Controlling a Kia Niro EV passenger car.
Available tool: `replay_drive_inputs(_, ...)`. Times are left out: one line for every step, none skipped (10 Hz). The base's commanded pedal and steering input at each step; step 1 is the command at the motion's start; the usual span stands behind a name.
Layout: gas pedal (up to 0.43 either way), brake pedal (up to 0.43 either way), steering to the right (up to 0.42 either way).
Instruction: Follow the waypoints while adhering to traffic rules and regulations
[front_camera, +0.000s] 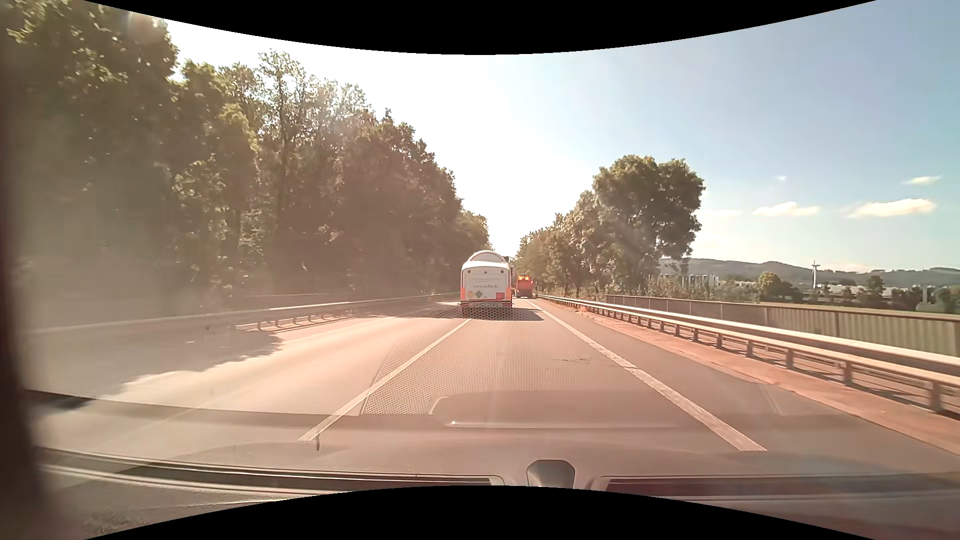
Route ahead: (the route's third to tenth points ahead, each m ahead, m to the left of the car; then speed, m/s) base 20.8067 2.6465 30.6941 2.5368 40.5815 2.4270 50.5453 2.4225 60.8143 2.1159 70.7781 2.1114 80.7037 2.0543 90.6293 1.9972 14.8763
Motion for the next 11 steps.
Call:
replay_drive_inputs(0.118, 0.006, 0.003)
replay_drive_inputs(0.118, 0.006, 0.003)
replay_drive_inputs(0.098, 0.006, 0.003)
replay_drive_inputs(0.087, 0.006, 0.004)
replay_drive_inputs(0.087, 0.006, 0.005)
replay_drive_inputs(0.087, 0.006, 0.005)
replay_drive_inputs(0.087, 0.006, 0.005)
replay_drive_inputs(0.087, 0.006, 0.004)
replay_drive_inputs(0.087, 0.006, 0.003)
replay_drive_inputs(0.087, 0.006, 0.003)
replay_drive_inputs(0.087, 0.006, 0.003)
